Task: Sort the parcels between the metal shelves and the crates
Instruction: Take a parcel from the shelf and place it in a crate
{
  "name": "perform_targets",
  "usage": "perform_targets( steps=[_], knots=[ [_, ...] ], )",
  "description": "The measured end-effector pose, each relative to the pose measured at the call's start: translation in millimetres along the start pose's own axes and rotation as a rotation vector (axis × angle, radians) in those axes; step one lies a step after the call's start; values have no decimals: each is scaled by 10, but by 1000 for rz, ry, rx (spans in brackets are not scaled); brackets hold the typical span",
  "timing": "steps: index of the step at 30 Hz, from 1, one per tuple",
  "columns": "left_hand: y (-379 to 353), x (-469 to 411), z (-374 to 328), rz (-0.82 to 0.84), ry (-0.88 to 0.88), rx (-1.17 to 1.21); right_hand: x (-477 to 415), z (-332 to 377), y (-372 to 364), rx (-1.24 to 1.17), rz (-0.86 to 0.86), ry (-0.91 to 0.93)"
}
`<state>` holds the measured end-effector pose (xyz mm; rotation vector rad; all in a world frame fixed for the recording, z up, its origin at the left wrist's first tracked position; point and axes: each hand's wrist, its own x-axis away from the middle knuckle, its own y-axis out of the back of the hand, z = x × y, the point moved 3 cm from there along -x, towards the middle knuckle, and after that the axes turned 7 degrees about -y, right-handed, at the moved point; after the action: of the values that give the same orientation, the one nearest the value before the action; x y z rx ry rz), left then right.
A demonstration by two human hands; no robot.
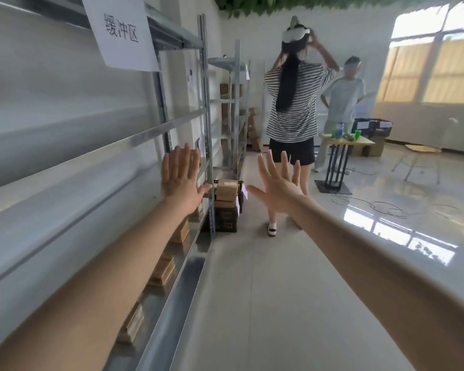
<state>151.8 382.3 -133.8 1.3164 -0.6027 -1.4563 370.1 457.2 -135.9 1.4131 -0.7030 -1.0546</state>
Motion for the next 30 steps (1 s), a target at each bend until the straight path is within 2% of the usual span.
perform_targets(
  steps=[9,13,19,25,30],
  knots=[
    [-766,-1765,-140,36,75,-53,-2148,-606,-253,14,-27,93],
    [-1125,-2266,-143,106,100,-44,-2860,-618,-458,-34,24,130],
    [-1708,-3231,14,124,152,-68,-4047,-506,-785,-24,1,217],
    [-2333,-4494,149,149,183,-38,-5255,-408,-1063,26,11,232],
    [-2778,-5467,105,162,180,0,-6233,-602,-1232,27,-2,201]
  ],
)
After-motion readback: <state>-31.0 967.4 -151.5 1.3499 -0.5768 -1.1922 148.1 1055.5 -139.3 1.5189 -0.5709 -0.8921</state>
